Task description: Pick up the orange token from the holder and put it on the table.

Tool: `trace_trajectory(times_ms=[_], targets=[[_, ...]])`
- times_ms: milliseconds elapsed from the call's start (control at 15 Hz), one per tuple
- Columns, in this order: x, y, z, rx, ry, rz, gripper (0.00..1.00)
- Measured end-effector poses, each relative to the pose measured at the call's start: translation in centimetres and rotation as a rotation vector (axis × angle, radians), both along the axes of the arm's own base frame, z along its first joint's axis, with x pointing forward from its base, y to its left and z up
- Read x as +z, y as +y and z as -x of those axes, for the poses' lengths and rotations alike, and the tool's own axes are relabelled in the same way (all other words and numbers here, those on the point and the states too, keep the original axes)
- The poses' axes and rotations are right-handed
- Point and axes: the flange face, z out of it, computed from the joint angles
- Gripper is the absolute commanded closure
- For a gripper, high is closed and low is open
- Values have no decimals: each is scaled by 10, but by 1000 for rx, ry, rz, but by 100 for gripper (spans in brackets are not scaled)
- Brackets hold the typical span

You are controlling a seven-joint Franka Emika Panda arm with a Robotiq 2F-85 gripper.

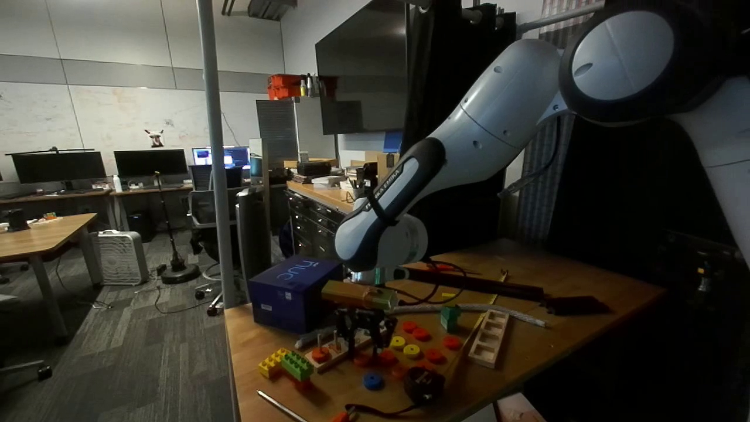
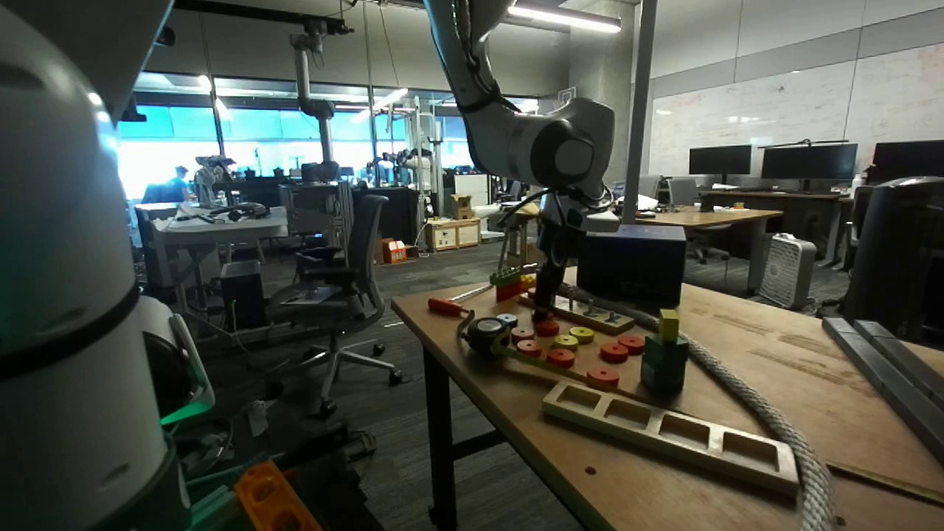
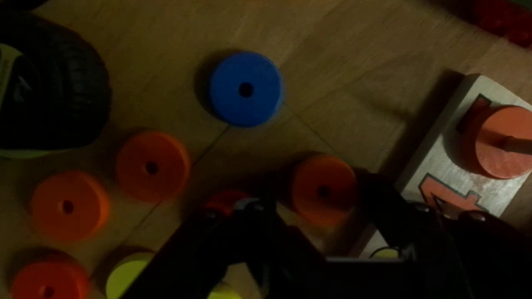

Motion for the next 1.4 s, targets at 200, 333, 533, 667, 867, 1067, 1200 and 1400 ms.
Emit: trace_trajectory(times_ms=[200,333,533,667,867,1067,1200,1400], targets=[[-3,1,-3,1,2,0,0],[-4,1,-3,5,7,3,0],[1,8,-2,36,14,22,0],[13,17,0,64,11,35,0],[42,35,5,108,2,65,0],[76,54,19,149,2,109,0],[97,63,35,191,24,141,0],[126,70,68,260,88,191,0]])
